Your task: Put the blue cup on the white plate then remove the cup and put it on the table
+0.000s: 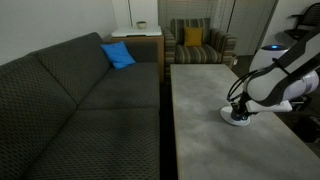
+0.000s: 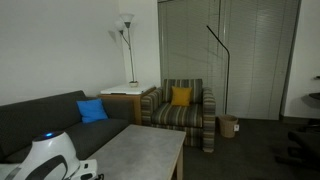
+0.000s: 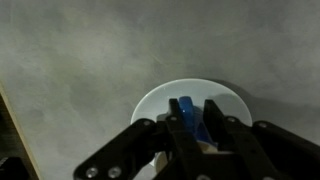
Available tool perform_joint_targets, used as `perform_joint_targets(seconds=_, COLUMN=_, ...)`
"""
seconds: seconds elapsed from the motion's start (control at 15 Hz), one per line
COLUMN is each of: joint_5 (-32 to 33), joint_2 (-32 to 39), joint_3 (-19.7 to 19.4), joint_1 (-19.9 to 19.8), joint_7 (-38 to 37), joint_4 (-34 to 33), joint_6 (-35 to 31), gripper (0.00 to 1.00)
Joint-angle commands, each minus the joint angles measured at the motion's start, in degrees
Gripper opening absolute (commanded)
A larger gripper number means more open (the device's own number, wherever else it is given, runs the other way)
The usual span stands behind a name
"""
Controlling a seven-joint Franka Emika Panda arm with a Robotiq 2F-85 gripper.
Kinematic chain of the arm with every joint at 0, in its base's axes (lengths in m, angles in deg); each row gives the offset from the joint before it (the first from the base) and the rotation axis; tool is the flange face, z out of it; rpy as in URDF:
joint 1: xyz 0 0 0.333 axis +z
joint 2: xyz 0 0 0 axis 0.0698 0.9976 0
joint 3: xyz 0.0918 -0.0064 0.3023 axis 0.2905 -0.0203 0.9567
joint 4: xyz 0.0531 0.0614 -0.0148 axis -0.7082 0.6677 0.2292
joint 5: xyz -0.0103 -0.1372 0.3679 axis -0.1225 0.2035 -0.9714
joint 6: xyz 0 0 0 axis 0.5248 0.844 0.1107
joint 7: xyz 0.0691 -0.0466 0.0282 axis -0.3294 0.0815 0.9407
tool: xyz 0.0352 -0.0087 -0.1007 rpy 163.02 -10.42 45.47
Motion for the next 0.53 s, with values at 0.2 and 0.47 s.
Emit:
perform_joint_targets(seconds=0.2, joint_5=-0.01, joint_2=0.00, joint_3=1.01, joint_1=-0.70, joint_7=1.85, joint_4=0.15, joint_6=-0.64, gripper=0.06)
perform_joint_targets(seconds=0.47, joint_5=-0.02, joint_2=-0.01, joint_3=1.08, joint_1=-0.69, joint_7=1.89, joint_4=0.16, joint_6=-0.64, gripper=0.04)
